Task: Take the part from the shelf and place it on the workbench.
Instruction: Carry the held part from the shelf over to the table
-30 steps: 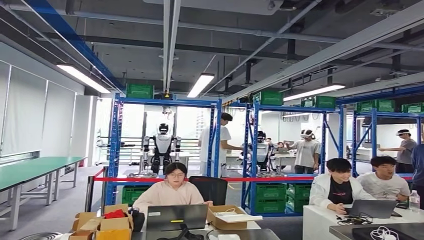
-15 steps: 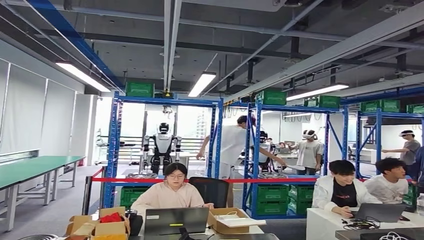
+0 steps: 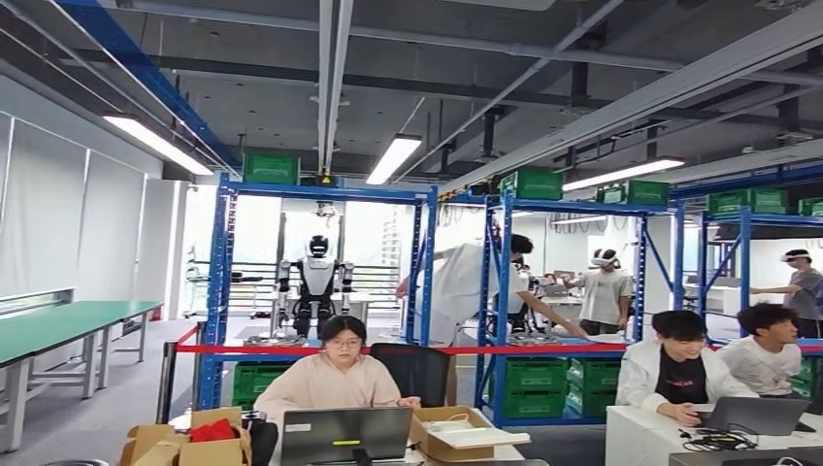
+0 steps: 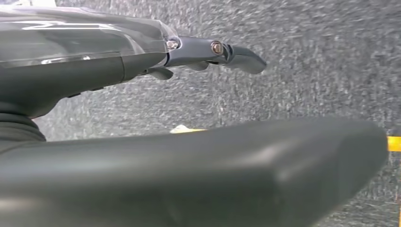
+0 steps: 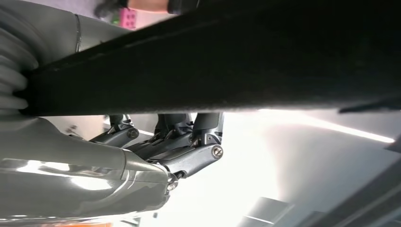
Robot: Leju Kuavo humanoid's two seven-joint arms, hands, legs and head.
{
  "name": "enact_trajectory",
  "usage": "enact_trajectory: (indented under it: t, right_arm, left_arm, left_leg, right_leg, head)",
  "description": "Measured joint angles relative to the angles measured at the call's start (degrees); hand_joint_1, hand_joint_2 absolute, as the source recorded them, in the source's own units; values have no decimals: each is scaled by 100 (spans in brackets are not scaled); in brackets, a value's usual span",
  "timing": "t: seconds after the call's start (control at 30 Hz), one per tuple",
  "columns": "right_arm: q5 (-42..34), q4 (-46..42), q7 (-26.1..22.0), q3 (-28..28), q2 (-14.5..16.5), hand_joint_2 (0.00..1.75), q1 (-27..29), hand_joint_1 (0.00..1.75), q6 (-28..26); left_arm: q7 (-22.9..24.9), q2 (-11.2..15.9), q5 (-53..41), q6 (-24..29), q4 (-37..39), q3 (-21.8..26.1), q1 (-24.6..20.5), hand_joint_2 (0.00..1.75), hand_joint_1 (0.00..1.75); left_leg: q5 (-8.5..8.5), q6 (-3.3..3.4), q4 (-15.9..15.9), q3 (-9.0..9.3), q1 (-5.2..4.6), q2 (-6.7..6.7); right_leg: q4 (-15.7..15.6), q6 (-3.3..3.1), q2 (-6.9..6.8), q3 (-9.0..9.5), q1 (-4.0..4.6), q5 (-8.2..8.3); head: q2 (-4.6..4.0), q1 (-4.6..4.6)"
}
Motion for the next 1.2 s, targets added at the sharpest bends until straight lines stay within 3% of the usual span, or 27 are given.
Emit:
enact_trajectory:
  t: [0.07,0.1,0.2,0.23,0.27,0.3,0.37,0.43,0.5,0.57,0.63,0.77,0.8,0.83,0.9,0.93,0.97,1.03,1.1,1.13,1.2]
  right_arm:
    - [-1,-3,1,7,-1,175,-4,175,-1]
    - [-2,-5,1,8,-2,175,-7,175,-2]
    - [-2,-5,1,9,-18,175,0,175,-3]
    - [-2,-4,1,10,-26,175,5,175,-3]
    - [-2,-4,1,10,-33,175,8,175,-3]
    - [-2,-4,1,10,-37,175,8,175,-3]
    - [-3,-4,0,10,-40,175,2,175,-4]
    - [-5,-6,-1,10,-43,175,-11,175,-7]
    - [-7,-10,-1,10,-43,175,-17,175,-10]
    - [-9,-17,-2,10,-40,175,-18,175,-10]
    - [-9,-21,-3,10,-37,175,-28,175,-10]
    - [-9,-21,-4,10,-35,175,-39,175,-10]
    - [-9,-21,-4,10,-33,175,-40,175,-9]
    - [-10,-21,-4,11,-31,175,-33,175,-8]
    - [-10,-17,-4,15,-32,175,-17,175,-6]
    - [-10,-13,-4,17,-34,175,-9,175,-5]
    - [-11,-9,-3,20,-35,175,-10,175,-4]
    - [-11,-5,-3,28,-36,175,-10,175,-3]
    - [-11,-7,-3,34,-34,175,-13,175,-3]
    - [-12,-8,-4,35,-34,175,-19,175,-3]
    - [-12,-9,-4,37,-40,175,-22,175,-3]
  left_arm:
    - [-6,5,-4,0,-1,1,4,0,0]
    - [-9,10,-4,0,-1,1,1,0,0]
    - [-12,25,-4,0,-1,2,-5,0,0]
    - [-12,27,-4,0,-1,2,-3,0,0]
    - [-11,29,-4,0,-1,1,-1,0,0]
    - [-10,29,-5,0,-1,1,0,0,0]
    - [-11,21,-6,0,-1,0,-8,0,0]
    - [-10,1,-13,0,-1,0,-27,0,0]
    - [-8,-12,-24,0,-1,0,-36,0,0]
    - [-10,-16,-32,-2,-1,-1,-37,0,0]
    - [-14,-21,-38,-3,-1,-2,-46,0,0]
    - [-16,-21,-39,-3,-1,-2,-52,0,0]
    - [-16,-16,-39,-2,-1,-2,-52,0,0]
    - [-17,-6,-40,-2,-1,-1,-41,0,0]
    - [-20,10,-43,0,0,-1,-16,0,0]
    - [-21,12,-45,0,1,-1,-6,0,0]
    - [-21,10,-45,0,1,-2,-8,0,0]
    - [-23,8,-47,0,1,-2,-9,0,0]
    - [-27,9,-49,0,-1,-2,-6,0,0]
    - [-30,12,-49,1,-1,-2,-8,0,0]
    - [-34,19,-48,2,-1,-2,-13,0,0]
  left_leg:
    - [-38,63,-19,59,4,-12]
    - [-64,87,-31,104,9,-17]
    - [-184,128,-47,241,-23,-20]
    - [-235,132,-47,300,-42,-23]
    - [-291,136,-48,372,-59,-27]
    - [-349,139,-50,457,-72,-32]
    - [-463,139,-71,635,-75,-42]
    - [-524,115,-139,736,-48,-52]
    - [-506,66,-228,804,-32,-48]
    - [-513,43,-211,872,-33,-30]
    - [-559,43,-40,831,-40,-23]
    - [-579,38,104,759,-49,-22]
    - [-629,28,271,649,-49,-22]
    - [-622,-20,459,413,-32,-22]
    - [-291,-154,443,40,32,-20]
    - [-108,-182,243,-52,52,-17]
    - [48,-155,34,-19,54,-16]
    - [23,-38,-22,-29,21,-12]
    - [13,25,-22,14,21,-19]
    - [-6,48,-30,51,26,-23]
    - [-70,87,-43,127,21,-25]
  right_leg:
    - [140,48,-7,-39,-16,-48]
    - [368,72,-10,-155,-24,-102]
    - [1501,94,-14,-899,-34,-422]
    - [1727,74,-14,-1115,-27,-464]
    - [1750,41,-12,-1232,-12,-395]
    - [1562,-1,-11,-1244,17,-200]
    - [865,-110,-8,-1086,112,376]
    - [374,-226,0,-949,195,688]
    - [172,-309,6,-855,229,686]
    - [-45,-339,-2,-655,205,696]
    - [-182,-346,-15,-486,169,703]
    - [-203,-354,-19,-450,168,697]
    - [-205,-351,-20,-434,163,679]
    - [-198,-330,-14,-347,141,599]
    - [-138,-239,-3,-113,80,352]
    - [-81,-180,9,-21,57,222]
    - [-29,-129,14,-8,52,144]
    - [17,-63,25,-29,52,55]
    - [75,-21,20,-30,39,4]
    - [224,2,11,-97,28,-34]
    - [891,52,-5,-479,5,-227]
  head:
    - [0,2]
    - [0,2]
    - [0,2]
    - [0,2]
    - [0,2]
    - [0,2]
    - [0,2]
    - [0,0]
    - [0,2]
    - [0,5]
    - [0,5]
    - [0,8]
    - [0,10]
    - [0,11]
    - [0,13]
    - [0,13]
    - [0,14]
    - [0,15]
    - [0,15]
    - [0,15]
    - [0,14]
